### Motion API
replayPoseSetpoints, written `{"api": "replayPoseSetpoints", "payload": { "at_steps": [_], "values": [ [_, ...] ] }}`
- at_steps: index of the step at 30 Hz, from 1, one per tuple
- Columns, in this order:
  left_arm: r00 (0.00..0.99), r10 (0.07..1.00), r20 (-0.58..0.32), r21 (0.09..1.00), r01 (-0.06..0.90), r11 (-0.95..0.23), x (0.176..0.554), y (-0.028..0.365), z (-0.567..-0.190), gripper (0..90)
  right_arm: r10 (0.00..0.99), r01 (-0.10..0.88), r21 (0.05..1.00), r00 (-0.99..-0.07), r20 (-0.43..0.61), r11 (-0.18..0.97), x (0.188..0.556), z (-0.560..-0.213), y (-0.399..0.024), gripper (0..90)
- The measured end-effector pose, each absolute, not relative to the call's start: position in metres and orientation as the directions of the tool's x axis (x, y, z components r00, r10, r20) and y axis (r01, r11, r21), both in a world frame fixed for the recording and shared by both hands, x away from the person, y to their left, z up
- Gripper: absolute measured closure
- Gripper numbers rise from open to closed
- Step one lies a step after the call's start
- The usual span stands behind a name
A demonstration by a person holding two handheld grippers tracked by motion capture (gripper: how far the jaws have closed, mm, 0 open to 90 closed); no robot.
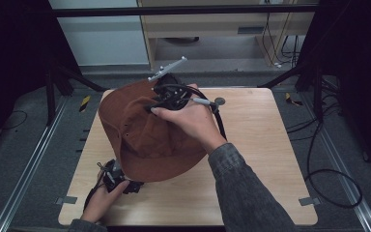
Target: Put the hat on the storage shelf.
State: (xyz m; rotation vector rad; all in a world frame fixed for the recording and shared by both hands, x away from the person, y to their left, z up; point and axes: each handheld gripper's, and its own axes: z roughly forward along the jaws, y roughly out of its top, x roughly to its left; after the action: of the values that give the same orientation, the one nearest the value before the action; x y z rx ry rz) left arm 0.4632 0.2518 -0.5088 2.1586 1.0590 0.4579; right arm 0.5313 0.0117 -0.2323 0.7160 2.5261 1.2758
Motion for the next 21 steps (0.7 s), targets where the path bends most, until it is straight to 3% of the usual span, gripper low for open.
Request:
{"api": "replayPoseSetpoints", "payload": {
  "at_steps": [10,21],
  "values": [
    [0.607,0.795,0.016,0.707,0.555,-0.438,0.463,0.252,-0.509,0.0,0.534,0.297,0.821,-0.846,-0.011,0.488,0.523,-0.227,0.004,33.1],
    [0.607,0.795,0.015,0.707,0.555,-0.438,0.463,0.252,-0.509,0.0,0.557,0.304,0.836,-0.830,-0.003,0.457,0.516,-0.221,-0.024,13.5]
  ]
}}
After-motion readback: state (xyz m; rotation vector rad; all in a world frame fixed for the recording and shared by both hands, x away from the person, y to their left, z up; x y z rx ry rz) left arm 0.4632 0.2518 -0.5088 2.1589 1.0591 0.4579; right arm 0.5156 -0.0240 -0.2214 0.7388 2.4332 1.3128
